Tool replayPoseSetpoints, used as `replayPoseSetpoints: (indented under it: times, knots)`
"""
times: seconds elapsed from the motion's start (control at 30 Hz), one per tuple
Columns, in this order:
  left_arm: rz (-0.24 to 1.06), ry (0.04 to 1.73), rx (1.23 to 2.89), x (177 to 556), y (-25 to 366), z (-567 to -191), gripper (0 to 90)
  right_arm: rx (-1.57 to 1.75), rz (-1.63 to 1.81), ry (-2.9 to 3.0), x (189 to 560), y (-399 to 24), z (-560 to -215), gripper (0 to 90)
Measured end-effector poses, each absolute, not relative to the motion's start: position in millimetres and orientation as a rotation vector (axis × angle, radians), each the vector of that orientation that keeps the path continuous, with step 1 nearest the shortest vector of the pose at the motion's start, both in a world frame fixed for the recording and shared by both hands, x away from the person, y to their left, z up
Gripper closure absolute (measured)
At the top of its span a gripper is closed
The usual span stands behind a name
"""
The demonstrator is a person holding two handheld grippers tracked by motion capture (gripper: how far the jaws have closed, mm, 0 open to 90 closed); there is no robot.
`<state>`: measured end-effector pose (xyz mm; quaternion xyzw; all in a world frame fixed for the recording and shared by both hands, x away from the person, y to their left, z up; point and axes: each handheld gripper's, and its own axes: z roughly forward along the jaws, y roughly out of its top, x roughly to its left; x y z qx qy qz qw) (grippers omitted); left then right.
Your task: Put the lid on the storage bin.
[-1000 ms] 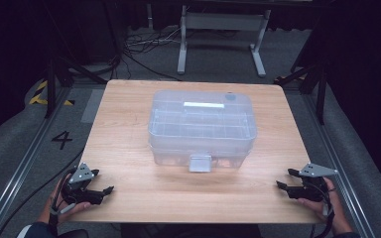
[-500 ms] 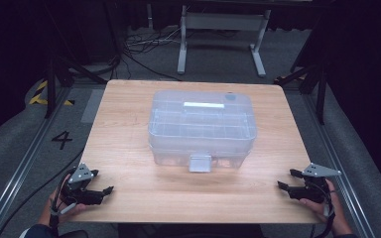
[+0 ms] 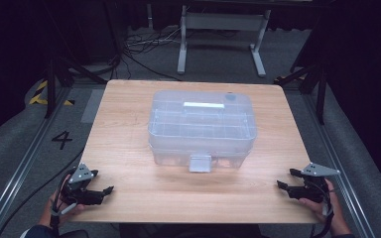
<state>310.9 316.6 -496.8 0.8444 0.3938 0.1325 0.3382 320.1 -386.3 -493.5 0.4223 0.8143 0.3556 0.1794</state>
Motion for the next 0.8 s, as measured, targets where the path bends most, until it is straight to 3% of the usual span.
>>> replayPoseSetpoints:
  times: [0.8]
  knots:
    - [0.359, 1.026, 2.198, 311.5, 315.9, -497.0, 14.4, 1.199, 1.003, 2.297, 320.4, -385.7, -493.5, 24.6]
